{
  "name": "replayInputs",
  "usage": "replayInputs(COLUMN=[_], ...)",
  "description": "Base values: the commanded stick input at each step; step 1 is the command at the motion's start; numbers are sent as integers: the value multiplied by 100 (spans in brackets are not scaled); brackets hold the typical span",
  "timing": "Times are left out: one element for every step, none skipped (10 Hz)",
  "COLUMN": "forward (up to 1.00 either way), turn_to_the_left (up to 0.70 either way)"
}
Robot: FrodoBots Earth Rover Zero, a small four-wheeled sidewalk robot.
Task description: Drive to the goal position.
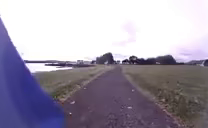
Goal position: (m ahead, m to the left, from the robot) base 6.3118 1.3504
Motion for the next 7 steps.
replayInputs(forward=[70,70,70,70,70,70,70], turn_to_the_left=[0,0,0,0,0,0,-2])
